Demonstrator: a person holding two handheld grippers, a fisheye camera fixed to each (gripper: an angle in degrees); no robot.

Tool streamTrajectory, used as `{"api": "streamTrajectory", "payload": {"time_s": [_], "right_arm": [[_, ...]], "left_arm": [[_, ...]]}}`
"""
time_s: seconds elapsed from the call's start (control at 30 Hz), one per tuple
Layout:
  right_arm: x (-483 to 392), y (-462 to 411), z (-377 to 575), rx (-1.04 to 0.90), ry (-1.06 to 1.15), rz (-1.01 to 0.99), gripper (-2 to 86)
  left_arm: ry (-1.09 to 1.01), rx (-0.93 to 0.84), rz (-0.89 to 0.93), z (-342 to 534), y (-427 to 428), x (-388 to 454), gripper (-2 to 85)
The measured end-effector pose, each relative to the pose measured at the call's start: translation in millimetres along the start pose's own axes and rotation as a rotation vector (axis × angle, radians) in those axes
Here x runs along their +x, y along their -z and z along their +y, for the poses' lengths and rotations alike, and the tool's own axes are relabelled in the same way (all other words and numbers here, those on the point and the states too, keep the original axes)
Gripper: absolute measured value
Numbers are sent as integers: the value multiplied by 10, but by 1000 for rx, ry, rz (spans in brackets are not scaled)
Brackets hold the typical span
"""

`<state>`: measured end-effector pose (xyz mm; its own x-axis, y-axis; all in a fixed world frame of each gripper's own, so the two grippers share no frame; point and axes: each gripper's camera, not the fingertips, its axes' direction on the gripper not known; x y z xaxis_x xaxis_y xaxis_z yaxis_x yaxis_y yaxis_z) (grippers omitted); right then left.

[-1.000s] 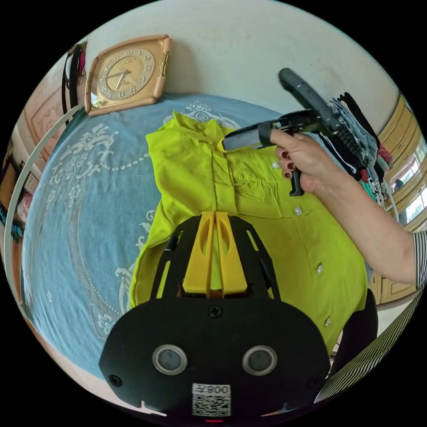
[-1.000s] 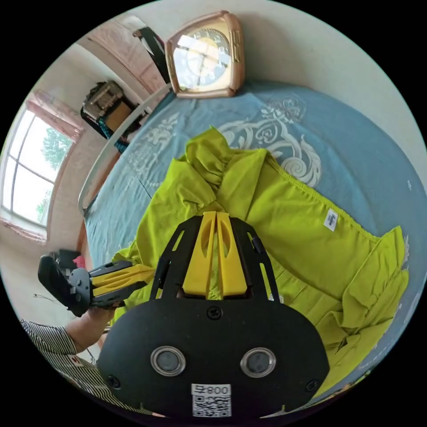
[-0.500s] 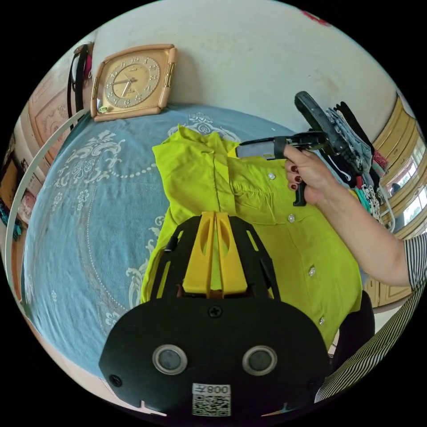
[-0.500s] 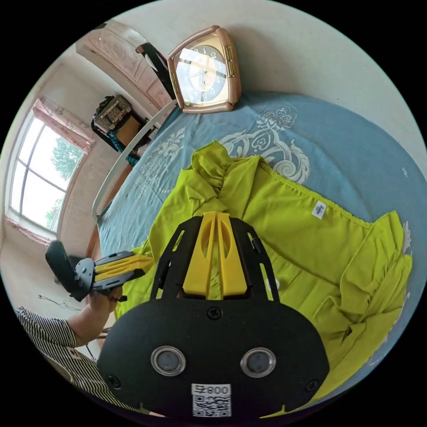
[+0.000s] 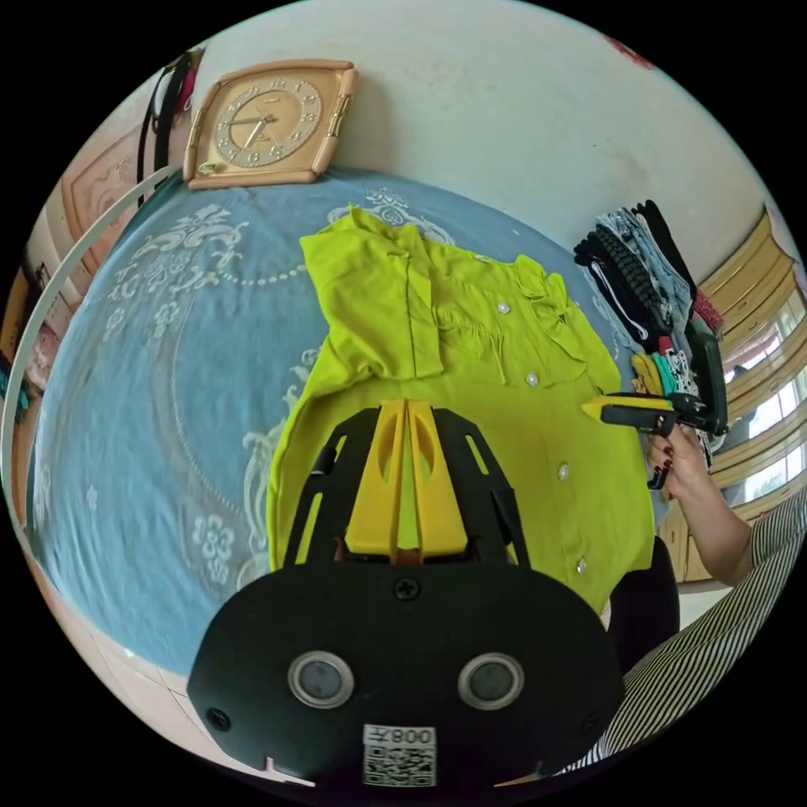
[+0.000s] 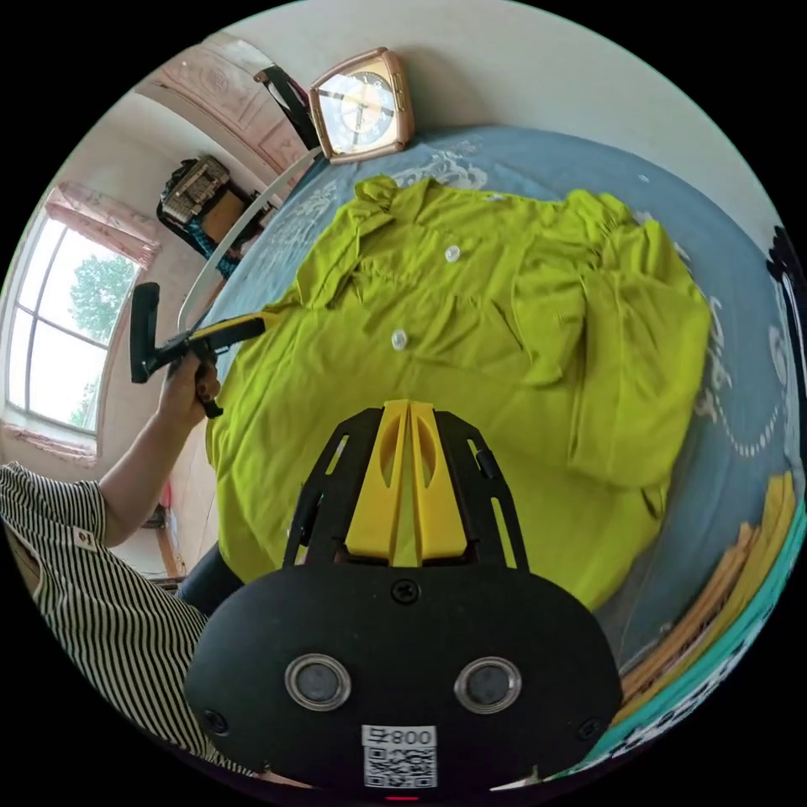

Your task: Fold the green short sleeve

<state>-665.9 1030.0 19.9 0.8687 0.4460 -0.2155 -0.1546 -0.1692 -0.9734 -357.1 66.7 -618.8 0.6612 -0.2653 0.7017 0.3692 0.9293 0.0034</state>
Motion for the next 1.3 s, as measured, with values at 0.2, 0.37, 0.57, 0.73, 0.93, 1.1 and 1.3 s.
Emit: {"api": "streamTrajectory", "payload": {"time_s": [0.2, 0.37, 0.57, 0.73, 0.93, 1.1, 1.3], "right_arm": [[109, 493, 1137, -43, -160, 1, 1], [130, 823, 1937, -38, -279, -64, 1], [1, 942, 2608, -102, -280, 126, 1], [-39, 806, 2862, -148, -294, 218, 2], [-18, 953, 3056, -131, -310, 195, 2], [-44, 1051, 3169, -139, -312, 204, 3], [-84, 1437, 2840, -31, -221, 198, 6]], "left_arm": [[130, -35, 79, 664, 375, -326, 8], [201, -77, 86, 1181, 583, -452, 12], [186, -127, 80, 1513, 493, -416, 9], [210, -266, 56, 1507, -5, -471, 5], [203, -278, 62, 1569, -118, -578, 4], [290, -228, 138, 1761, -78, -934, 3], [189, -104, 265, 1323, -129, -872, 8]]}}
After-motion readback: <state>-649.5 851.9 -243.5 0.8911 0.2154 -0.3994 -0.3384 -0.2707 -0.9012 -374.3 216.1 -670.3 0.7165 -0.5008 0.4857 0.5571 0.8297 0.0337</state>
